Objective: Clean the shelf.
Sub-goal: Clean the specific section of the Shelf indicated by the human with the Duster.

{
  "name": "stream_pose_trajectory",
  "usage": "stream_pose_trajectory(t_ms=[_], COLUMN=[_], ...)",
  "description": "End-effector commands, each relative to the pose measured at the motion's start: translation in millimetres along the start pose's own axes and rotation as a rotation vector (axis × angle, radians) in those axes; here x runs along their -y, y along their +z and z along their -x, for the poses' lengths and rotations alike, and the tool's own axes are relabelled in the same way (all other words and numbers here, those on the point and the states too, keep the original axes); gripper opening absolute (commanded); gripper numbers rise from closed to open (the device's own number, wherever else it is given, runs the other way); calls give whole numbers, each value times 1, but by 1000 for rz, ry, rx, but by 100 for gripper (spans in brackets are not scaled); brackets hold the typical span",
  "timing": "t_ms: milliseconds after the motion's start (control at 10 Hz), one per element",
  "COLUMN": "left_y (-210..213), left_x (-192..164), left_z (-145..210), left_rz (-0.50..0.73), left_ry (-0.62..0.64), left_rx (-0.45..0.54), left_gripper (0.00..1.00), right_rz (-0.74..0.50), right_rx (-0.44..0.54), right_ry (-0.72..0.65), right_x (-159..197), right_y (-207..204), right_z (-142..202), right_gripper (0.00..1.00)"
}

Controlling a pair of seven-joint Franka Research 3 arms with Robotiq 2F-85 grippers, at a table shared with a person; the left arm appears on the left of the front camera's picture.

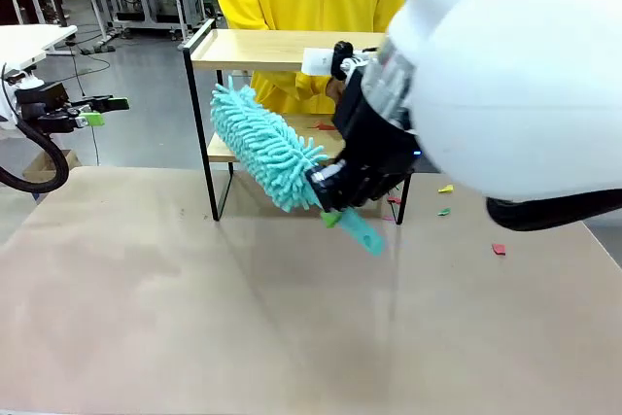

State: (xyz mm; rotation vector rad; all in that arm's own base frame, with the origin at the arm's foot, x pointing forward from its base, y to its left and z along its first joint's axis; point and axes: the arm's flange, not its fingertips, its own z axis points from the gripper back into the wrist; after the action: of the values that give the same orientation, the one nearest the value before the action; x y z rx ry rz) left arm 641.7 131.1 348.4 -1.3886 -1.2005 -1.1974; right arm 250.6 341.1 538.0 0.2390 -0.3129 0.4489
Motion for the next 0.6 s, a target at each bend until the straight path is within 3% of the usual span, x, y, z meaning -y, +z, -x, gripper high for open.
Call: stream_pose_trajectory(t_ms=[0,100,500], left_y=[-1,-1,-1], left_x=[3,3,3], left_z=[-1,-1,-1], left_rz=[6,6,6], left_ry=[-14,-14,-14], left_rx=[-6,-6,-6], left_gripper=[100,100,100], right_rz=[-4,0,-7], right_rx=[46,0,-4], right_ry=[-76,0,-30], right_x=[-12,0,-6], right_y=[-19,0,-9], right_z=[-34,0,-7], right_gripper=[13,13,13])
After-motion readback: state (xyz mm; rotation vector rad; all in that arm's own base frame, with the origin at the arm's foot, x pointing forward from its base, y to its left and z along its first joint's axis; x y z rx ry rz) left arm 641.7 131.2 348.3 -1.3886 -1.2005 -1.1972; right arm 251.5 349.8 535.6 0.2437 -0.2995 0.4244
